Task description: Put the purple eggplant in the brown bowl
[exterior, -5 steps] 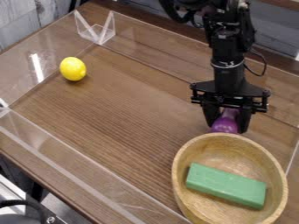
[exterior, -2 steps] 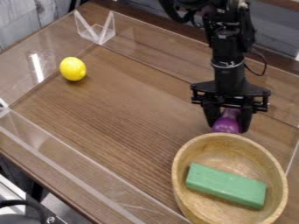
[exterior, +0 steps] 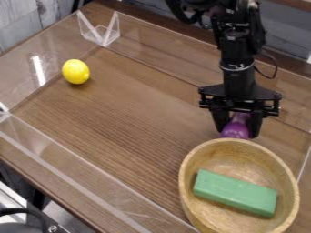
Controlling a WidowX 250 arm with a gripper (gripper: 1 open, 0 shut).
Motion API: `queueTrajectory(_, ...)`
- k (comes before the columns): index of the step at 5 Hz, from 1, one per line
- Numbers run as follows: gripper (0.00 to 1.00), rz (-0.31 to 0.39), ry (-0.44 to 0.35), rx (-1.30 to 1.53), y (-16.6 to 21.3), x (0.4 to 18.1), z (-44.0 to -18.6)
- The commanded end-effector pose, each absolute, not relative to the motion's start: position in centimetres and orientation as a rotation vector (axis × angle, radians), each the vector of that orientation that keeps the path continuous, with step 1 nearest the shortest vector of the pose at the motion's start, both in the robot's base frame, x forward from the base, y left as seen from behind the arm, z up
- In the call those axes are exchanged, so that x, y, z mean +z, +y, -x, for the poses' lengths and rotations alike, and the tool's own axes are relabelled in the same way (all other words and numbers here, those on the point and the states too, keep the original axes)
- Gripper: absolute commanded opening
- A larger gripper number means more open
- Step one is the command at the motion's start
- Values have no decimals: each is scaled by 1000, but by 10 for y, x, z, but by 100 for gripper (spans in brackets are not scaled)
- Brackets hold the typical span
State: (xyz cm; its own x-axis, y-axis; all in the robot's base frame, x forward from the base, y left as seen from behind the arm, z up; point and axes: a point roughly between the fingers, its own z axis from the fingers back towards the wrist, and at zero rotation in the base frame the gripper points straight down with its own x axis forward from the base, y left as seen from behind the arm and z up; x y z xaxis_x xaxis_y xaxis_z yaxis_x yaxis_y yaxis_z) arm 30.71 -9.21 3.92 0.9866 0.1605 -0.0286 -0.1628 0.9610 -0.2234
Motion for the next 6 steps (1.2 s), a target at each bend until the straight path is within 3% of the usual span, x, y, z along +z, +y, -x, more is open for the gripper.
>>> queueTrajectory(1, 0, 248, -61, 163, -95, 65, -316)
queueTrajectory(6, 0, 234, -56, 179, -87, 66, -318)
